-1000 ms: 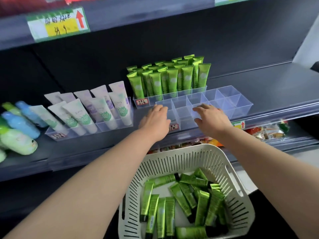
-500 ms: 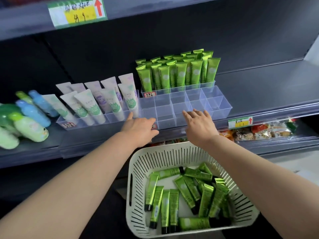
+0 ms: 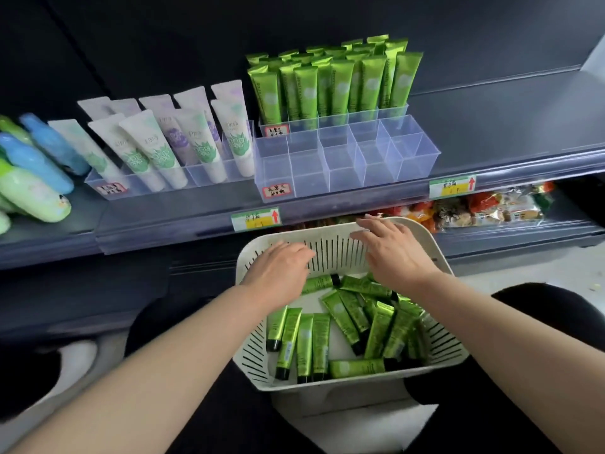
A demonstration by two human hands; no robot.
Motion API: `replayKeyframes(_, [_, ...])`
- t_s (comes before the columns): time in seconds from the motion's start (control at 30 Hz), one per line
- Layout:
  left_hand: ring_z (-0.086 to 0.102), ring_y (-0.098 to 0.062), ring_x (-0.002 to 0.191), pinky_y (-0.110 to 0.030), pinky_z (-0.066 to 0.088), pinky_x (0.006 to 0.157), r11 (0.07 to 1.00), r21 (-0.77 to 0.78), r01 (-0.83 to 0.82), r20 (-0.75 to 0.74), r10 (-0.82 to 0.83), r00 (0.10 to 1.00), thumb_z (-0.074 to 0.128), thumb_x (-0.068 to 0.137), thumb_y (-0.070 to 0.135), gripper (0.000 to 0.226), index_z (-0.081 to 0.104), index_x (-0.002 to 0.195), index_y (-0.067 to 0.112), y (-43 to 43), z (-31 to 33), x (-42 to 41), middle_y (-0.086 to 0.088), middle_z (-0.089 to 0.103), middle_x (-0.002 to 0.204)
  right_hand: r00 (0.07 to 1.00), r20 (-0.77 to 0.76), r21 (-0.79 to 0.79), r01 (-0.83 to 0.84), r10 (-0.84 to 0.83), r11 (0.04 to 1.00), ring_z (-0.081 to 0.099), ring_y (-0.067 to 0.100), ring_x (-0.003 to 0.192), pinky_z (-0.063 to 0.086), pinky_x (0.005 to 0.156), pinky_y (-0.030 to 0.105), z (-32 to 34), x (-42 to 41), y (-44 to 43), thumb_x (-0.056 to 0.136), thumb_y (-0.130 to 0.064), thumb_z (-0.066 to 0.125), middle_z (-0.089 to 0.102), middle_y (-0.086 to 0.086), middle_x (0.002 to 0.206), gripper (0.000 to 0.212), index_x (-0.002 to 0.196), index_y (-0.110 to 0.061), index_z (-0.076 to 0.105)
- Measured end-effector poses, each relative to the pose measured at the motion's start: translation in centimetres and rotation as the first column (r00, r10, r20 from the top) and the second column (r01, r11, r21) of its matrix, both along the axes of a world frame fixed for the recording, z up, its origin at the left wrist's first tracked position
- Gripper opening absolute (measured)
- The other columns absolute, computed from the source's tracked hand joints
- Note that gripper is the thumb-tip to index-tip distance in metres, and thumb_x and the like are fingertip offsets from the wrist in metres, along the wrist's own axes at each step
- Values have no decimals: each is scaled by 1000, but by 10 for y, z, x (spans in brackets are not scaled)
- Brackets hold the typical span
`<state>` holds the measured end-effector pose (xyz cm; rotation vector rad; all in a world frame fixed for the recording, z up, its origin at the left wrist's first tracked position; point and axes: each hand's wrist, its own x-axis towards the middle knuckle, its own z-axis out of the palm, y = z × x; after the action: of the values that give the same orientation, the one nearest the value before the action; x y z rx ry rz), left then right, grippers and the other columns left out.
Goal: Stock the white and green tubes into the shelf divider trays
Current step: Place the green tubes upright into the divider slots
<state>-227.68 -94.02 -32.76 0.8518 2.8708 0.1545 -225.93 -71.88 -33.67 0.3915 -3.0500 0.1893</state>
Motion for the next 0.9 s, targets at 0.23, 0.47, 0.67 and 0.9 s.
replayKeyframes(0.23, [60, -19, 104, -32, 50, 85, 972, -60, -227, 286, 235, 929, 48, 98, 15, 31, 56, 128, 19, -5, -66, 26, -2, 60, 122, 875, 471, 13, 116, -109, 993, 51, 21, 121, 44, 101, 37, -52, 14, 6, 88, -6, 49, 51, 1, 137, 49, 132, -27, 51])
replayKeyframes(0.47, [59, -17, 90, -33, 52, 75, 974, -123, -190, 354, 222, 909, 50, 97, 14, 27, 57, 123, 15, 6, -103, 24, 3, 48, 100, 774, 606, 150, 116, -184, 982, 53, 28, 120, 46, 98, 43, -93, 15, 0, 84, 5, 42, 52, 8, 136, 63, 139, -26, 43])
replayKeyframes(0.67, [62, -15, 90, -29, 53, 71, 974, -126, -187, 390, 222, 894, 53, 96, 17, 30, 55, 126, 14, 9, -117, 23, 3, 55, 105, 713, 646, 276, 115, -273, 954, 49, 29, 124, 43, 100, 40, -104, 24, 3, 87, -6, 45, 51, 9, 135, 53, 138, -24, 43])
replayKeyframes(0.9, [63, -19, 94, -31, 54, 76, 965, -177, -194, 376, 248, 893, 56, 92, 12, 28, 58, 120, 15, 6, -117, 21, -1, 62, 112, 715, 673, 95, 172, -190, 981, 56, 10, 68, 46, 54, 25, -91, 14, -7, 90, -14, 55, 54, -6, 82, 36, 121, -29, 49])
